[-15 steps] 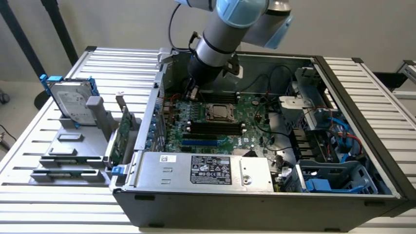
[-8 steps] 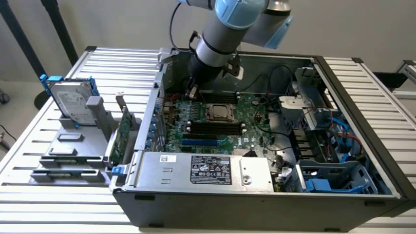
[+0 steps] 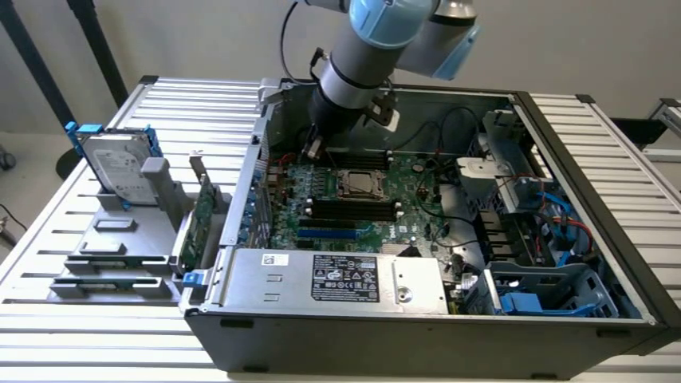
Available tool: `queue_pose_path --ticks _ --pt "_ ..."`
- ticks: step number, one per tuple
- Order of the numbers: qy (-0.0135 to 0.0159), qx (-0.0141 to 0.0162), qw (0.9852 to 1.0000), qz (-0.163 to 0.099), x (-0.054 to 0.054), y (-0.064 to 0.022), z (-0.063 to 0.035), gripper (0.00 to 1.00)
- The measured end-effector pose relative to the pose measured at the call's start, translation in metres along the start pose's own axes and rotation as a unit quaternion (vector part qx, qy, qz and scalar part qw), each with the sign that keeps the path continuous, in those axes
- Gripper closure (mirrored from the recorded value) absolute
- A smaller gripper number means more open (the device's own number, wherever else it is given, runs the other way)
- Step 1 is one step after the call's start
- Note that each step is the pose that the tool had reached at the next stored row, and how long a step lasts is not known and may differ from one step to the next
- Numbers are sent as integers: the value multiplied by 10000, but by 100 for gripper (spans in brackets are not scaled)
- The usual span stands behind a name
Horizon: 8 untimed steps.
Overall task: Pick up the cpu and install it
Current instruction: 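Install the first cpu locking lever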
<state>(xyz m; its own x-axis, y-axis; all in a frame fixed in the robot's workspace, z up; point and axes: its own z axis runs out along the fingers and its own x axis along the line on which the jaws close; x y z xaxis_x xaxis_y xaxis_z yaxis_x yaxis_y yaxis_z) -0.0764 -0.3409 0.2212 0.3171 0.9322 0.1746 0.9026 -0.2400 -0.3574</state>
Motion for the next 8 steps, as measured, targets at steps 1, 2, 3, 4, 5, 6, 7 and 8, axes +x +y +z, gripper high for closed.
queue_pose_path --ticks 1,2,3,4,5,6,7,8 --pt "24 -8 10000 49 1 -2 -4 89" --pt "49 -16 9999 97 1 -4 -8 89" --pt "74 -24 9999 146 2 -6 -11 89" --pt "98 -31 9998 194 2 -8 -15 89" --pt "125 -39 9996 245 3 -11 -20 89" --pt "149 -45 9995 287 4 -13 -24 89" --pt "177 -50 9993 330 5 -18 -31 89" --pt "206 -54 9991 370 5 -24 -39 89"
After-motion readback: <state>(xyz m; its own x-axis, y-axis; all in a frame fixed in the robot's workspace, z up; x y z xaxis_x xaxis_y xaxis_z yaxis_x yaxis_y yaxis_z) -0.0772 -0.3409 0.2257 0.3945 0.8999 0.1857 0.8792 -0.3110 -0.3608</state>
